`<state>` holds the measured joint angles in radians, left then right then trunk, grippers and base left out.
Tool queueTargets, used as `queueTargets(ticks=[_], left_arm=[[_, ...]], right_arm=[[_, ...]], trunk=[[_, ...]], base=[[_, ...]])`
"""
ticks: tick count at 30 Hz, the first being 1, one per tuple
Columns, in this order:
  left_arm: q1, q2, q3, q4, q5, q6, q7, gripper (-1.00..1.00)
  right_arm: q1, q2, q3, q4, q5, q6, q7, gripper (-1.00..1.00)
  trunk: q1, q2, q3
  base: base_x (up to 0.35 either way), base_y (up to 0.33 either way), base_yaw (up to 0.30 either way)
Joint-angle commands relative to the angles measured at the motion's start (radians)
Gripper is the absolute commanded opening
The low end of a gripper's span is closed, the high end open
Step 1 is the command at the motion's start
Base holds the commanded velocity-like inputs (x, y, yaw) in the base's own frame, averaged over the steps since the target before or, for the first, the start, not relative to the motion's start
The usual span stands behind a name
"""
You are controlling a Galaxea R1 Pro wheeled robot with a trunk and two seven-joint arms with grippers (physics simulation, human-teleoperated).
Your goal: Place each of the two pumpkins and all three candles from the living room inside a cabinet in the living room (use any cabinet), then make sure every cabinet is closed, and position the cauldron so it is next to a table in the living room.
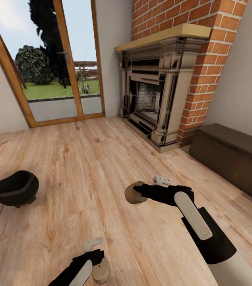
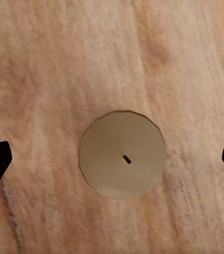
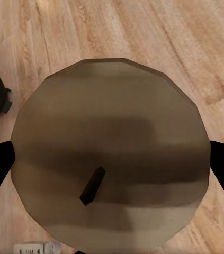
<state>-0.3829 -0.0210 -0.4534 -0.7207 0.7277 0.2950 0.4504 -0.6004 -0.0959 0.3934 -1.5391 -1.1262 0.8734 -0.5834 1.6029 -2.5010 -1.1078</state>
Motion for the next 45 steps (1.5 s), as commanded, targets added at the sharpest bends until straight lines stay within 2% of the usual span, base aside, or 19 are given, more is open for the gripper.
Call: queueTargets(ticks=[1,24,32,33,35,39,42,45], left_arm=[[-0.001,0.001,-0.003,-0.002,0.007,0.002,0.008,1.0],[-0.001,0.001,-0.001,-0.002,0.008,0.001,0.008,1.0],[-0.001,0.001,-0.002,-0.002,0.008,0.001,0.008,1.0],[-0.001,0.001,-0.002,-0.002,0.008,0.001,0.008,1.0],[-0.001,0.001,-0.002,-0.003,0.009,0.001,0.008,1.0],[-0.002,0.001,-0.002,-0.033,0.008,0.001,0.008,1.0],[-0.003,0.002,-0.002,-0.082,0.007,0.002,0.008,1.0],[-0.004,0.004,-0.001,-0.099,0.007,0.001,0.008,1.0]], right_arm=[[-0.001,-0.001,0.001,-0.001,-0.01,-0.001,-0.01,-1.0],[-0.001,0.0,0.001,0.002,-0.01,-0.001,-0.01,-1.0],[-0.001,-0.002,0.001,-0.002,-0.011,0.0,-0.003,-1.0],[-0.001,-0.003,0.002,-0.002,-0.012,0.0,0.01,-1.0],[-0.001,-0.003,0.001,-0.004,-0.012,0.002,0.092,-1.0],[-0.001,-0.005,-0.001,-0.004,-0.011,0.002,0.281,-1.0],[-0.001,-0.007,-0.002,-0.004,-0.011,0.002,0.345,-1.0],[-0.001,-0.007,-0.001,-0.004,-0.01,0.002,0.359,-1.0]], trunk=[[0.0,0.0,-0.001],[0.0,0.0,-0.001],[0.003,-0.002,-0.032],[0.004,-0.003,-0.036],[0.005,-0.003,-0.043],[0.007,-0.004,-0.059],[0.008,-0.005,-0.071],[0.009,-0.005,-0.082]], base=[[0.0,-0.018,0.0],[0.027,-0.001,0.0],[0.001,0.0,0.0],[0.0,0.0,0.0],[0.0,0.0,0.0],[0.0,0.0,0.0],[0.0,0.0,0.0],[0.0,0.0,0.0]])
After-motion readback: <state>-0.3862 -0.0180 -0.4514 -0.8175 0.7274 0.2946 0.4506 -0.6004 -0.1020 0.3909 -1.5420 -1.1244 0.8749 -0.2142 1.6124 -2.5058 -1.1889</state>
